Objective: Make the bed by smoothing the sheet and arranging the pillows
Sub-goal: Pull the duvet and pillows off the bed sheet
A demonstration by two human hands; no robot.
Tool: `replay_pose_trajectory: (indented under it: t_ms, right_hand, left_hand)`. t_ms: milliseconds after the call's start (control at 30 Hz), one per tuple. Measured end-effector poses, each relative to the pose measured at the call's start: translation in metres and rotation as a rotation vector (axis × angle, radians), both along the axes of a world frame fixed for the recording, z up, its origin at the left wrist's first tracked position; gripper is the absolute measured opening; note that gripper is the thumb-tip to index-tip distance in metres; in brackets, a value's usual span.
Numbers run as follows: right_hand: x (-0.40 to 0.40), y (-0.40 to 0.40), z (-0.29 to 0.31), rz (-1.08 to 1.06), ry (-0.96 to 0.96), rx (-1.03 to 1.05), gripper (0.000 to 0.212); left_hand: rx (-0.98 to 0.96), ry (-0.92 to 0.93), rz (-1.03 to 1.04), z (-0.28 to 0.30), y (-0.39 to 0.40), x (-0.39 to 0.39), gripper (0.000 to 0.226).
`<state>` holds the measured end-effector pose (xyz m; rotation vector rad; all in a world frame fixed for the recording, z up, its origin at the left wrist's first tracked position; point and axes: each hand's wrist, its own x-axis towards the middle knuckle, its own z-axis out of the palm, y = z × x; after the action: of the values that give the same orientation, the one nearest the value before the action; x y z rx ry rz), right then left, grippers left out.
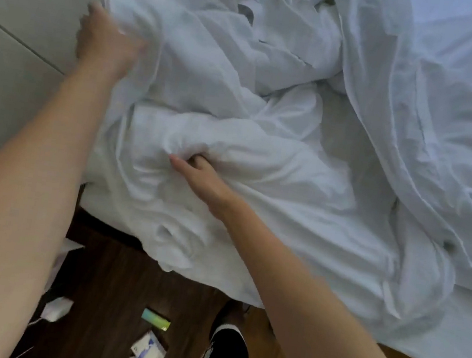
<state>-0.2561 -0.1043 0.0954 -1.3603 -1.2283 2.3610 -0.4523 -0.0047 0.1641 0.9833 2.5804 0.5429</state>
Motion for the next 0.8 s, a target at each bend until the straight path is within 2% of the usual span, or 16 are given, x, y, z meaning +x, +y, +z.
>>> replay_pose_trajectory:
  t_ms: [67,167,200,267,333,433,500,533,600,633,733,800]
  right_hand:
    - [0.006,0.005,-0.014,0.161,-0.147,0.133,0.063]
    - [0.042,-0.004,-0.056,0.414,-0.465,0.510,0.059]
    - [0.059,-0.012,-0.068,0.460,-0.544,0.614,0.057]
    - [0.098,-0.031,-0.090,0.504,-0.676,0.810,0.062]
    - [0.138,-0.048,-0.108,0.474,-0.827,0.970,0.078]
    - [0.188,-0.066,-0.132,0.467,-1.052,0.894,0.108]
    - [0.215,-0.078,-0.148,0.617,-1.127,0.802,0.120]
    - [0.223,-0.084,-0.155,0.681,-1.153,0.780,0.122]
    - [0.228,-0.087,-0.168,0.717,-1.191,0.788,0.112]
    - [0.227,-0.085,-0.172,0.720,-1.188,0.789,0.099]
    - [0.218,-0.076,-0.178,0.702,-1.085,0.794,0.044]
    - [0.218,-0.071,-0.174,0.672,-1.030,0.777,0.023]
  left_hand:
    - [-0.046,0.121,-0.027,-0.015,-0.020,0.006,0.071]
    - [-0.022,0.046,-0.142,-0.063,-0.082,0.035,0.070]
    - [-0.019,-0.006,-0.117,-0.082,-0.108,0.046,0.072]
    - [-0.025,-0.126,0.040,-0.119,-0.160,0.070,0.079]
    - [-0.062,-0.289,0.257,-0.151,-0.205,0.092,0.096]
    - [-0.089,-0.493,0.455,-0.192,-0.245,0.103,0.114]
    - [-0.067,-0.554,0.457,-0.213,-0.248,0.100,0.111]
    - [-0.052,-0.584,0.444,-0.220,-0.244,0.098,0.102]
    - [-0.024,-0.604,0.407,-0.232,-0.228,0.093,0.068]
    - [-0.009,-0.603,0.404,-0.234,-0.218,0.090,0.057]
    - [0.124,-0.617,0.423,-0.234,-0.196,0.082,0.050]
    - [0.199,-0.621,0.377,-0.228,-0.190,0.081,0.053]
